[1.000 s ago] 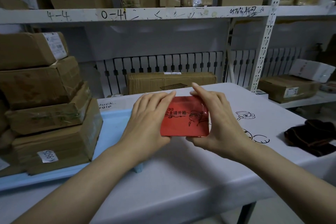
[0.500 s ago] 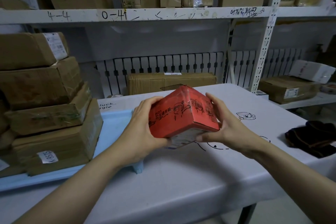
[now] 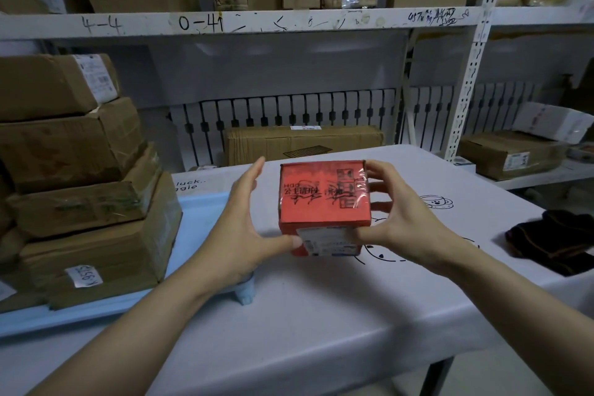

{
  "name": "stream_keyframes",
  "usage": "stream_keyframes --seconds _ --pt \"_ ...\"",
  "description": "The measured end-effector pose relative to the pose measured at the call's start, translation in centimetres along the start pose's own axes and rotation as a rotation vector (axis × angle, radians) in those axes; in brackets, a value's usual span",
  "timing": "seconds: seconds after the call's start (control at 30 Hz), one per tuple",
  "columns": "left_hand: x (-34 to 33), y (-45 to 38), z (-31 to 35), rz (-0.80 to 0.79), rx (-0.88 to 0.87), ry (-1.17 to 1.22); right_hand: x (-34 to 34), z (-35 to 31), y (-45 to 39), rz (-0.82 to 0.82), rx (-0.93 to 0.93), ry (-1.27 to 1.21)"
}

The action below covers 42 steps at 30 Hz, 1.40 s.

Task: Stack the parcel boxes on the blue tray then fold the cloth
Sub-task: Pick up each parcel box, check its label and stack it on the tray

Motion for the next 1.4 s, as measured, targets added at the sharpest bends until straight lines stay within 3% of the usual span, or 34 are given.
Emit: stream_keyframes --seconds 0.13,0.33,0.53,0.77,0.93,1.13,1.4 --pt "0.1 -0.3 1.9 0.006 -0.124 -0.147 -0.2 0.1 -0.1 0.087 0.08 0.134" --pt "-0.9 -0.5 3.0 -0.074 -0.253 -0.337 -1.6 -1.0 0.2 0.057 0.208 0.272" --pt "-0.9 -0.4 2.7 -0.058 -0.302 -0.427 -2.1 -1.8 0.3 0.045 0.283 0.388" --pt "0.7 0.4 1.0 -0.044 -0.138 -0.172 -0.5 1.5 -0.3 0.066 0.002 0.33" --pt "1.2 1.1 -0.7 -0.12 -0.042 -0.004 0.2 3.7 -0.1 -0.037 -0.136 0.184" --pt "0.6 1.1 -1.5 -0.172 0.025 0.149 -0.1 3.1 0.5 -0.197 -0.138 -0.064" --pt "0.7 1.0 -1.6 -0.061 0.035 0.092 0.0 2.3 0.5 -0.084 -0.091 -0.103"
Point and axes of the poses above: each hand's wrist, its own y-axis away from the middle knuckle, its own x-axis out of the back of the hand, z = x × y, the point moved 3 cm from there along -y, towards the middle knuckle, and after that the axes turned 10 degrees about -x, right-handed, at the moved point
